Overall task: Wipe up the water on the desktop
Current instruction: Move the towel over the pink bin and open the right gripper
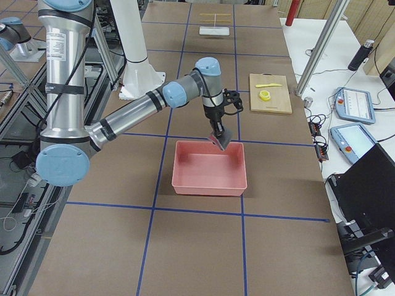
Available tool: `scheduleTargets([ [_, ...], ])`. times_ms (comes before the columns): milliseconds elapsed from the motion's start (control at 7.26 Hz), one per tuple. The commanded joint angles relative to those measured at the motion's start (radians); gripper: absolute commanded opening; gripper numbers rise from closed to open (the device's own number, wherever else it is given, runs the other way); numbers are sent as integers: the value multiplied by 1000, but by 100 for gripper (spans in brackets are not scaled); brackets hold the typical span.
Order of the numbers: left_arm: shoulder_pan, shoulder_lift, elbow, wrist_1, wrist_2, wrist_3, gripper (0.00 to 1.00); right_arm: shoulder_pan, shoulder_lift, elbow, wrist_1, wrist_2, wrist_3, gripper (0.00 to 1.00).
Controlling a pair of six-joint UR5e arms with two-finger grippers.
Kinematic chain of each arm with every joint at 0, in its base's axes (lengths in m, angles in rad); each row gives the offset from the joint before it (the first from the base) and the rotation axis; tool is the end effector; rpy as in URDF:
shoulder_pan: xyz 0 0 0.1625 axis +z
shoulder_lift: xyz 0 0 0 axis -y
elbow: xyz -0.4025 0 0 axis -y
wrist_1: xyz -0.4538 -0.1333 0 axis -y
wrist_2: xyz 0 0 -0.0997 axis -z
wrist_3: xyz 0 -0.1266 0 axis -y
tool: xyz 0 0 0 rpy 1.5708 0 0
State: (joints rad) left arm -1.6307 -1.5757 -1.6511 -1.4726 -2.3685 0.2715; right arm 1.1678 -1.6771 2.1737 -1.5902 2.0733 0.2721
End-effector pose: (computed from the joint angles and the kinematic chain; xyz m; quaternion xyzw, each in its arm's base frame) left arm -0.0757 -0.5491 0.6161 0.0582 0.3840 0.0948 0.9166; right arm -0.1279 -0.4844 0.3993 0.1360 -0.3038 -0.1202 0.9353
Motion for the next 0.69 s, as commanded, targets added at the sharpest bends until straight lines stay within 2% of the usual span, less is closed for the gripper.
scheduleTargets([
  [0,0,2,4,0,0,2,99,56,-152,-31,125,24,-17,100],
  [276,0,6,2,-1,0,2,99,108,-200,-95,134,10,-16,100],
  [551,0,8,1,-2,0,2,99,173,-187,-178,141,7,-19,100],
])
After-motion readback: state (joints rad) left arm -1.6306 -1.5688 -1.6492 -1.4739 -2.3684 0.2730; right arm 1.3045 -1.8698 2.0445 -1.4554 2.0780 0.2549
